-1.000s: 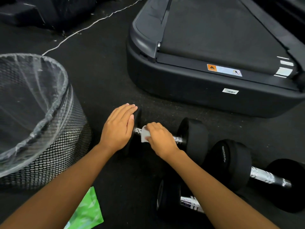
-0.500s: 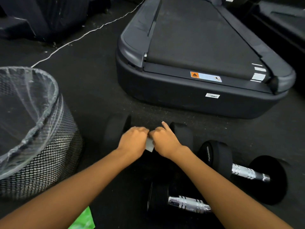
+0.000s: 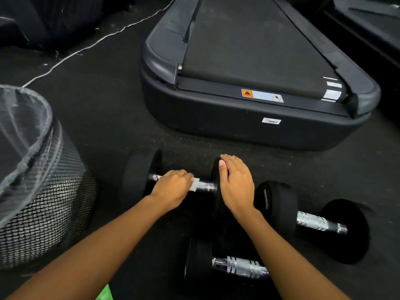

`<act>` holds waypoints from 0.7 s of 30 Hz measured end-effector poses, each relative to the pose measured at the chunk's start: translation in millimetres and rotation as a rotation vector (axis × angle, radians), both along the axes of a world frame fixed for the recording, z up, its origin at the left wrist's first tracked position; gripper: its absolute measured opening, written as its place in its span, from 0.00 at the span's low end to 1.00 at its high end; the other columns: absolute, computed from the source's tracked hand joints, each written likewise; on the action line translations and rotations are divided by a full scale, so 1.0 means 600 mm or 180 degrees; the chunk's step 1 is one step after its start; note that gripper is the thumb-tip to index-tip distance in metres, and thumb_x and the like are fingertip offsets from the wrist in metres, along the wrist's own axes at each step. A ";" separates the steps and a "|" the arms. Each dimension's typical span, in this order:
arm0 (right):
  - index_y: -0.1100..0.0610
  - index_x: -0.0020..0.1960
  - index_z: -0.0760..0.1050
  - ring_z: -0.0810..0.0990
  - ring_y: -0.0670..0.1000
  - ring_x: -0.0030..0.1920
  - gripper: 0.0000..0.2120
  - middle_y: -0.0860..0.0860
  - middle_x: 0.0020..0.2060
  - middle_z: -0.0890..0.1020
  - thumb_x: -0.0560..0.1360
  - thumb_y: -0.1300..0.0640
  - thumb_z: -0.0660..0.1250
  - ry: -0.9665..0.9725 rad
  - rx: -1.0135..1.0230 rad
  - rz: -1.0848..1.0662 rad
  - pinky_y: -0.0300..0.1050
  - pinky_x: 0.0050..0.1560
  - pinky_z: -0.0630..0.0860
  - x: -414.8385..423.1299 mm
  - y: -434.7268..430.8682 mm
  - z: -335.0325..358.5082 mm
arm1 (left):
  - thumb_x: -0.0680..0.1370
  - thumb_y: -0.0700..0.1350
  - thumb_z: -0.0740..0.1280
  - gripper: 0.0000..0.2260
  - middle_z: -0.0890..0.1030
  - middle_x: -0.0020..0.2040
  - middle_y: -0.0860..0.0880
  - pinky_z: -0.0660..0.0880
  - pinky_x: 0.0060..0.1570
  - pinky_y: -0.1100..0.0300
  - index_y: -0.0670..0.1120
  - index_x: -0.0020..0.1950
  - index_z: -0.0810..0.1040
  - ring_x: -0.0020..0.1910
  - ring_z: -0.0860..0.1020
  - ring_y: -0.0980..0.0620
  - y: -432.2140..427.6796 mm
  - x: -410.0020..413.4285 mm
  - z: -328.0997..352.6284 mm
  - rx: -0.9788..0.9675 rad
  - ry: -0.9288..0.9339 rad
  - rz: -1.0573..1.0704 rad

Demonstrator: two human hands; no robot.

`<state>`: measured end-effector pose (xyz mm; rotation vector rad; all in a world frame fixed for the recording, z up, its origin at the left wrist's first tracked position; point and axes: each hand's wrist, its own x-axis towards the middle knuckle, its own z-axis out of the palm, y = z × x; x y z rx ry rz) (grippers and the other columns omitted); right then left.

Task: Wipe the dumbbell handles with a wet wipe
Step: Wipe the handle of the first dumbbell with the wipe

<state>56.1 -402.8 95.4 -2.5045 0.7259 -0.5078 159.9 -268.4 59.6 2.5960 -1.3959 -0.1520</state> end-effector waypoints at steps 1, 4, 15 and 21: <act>0.57 0.66 0.72 0.66 0.49 0.69 0.18 0.50 0.64 0.75 0.81 0.52 0.54 -0.0068 -0.0040 -0.0047 0.41 0.70 0.58 0.000 0.003 -0.002 | 0.83 0.46 0.51 0.14 0.77 0.56 0.47 0.66 0.61 0.58 0.45 0.60 0.74 0.55 0.75 0.49 -0.011 0.000 0.001 0.0067 -0.0045 0.0045; 0.57 0.66 0.73 0.67 0.49 0.69 0.17 0.51 0.64 0.76 0.81 0.53 0.55 -0.0125 -0.0092 -0.0046 0.41 0.70 0.57 -0.002 0.004 -0.003 | 0.82 0.45 0.52 0.13 0.78 0.54 0.46 0.68 0.58 0.56 0.44 0.58 0.74 0.53 0.76 0.48 -0.040 -0.011 -0.003 0.0181 -0.0030 0.0047; 0.57 0.65 0.74 0.69 0.50 0.68 0.22 0.51 0.63 0.77 0.79 0.50 0.50 -0.0142 -0.0162 -0.0081 0.43 0.70 0.59 -0.002 0.006 -0.004 | 0.83 0.49 0.50 0.15 0.80 0.51 0.48 0.68 0.59 0.53 0.46 0.55 0.74 0.52 0.77 0.48 -0.039 0.011 0.018 0.0610 0.0170 -0.0125; 0.57 0.64 0.74 0.69 0.50 0.68 0.21 0.51 0.62 0.77 0.79 0.51 0.51 -0.0153 -0.0201 -0.0059 0.43 0.69 0.59 -0.002 0.006 -0.005 | 0.83 0.49 0.50 0.16 0.79 0.54 0.46 0.62 0.65 0.53 0.45 0.57 0.75 0.55 0.76 0.49 -0.071 -0.010 0.026 0.0542 0.0467 -0.0274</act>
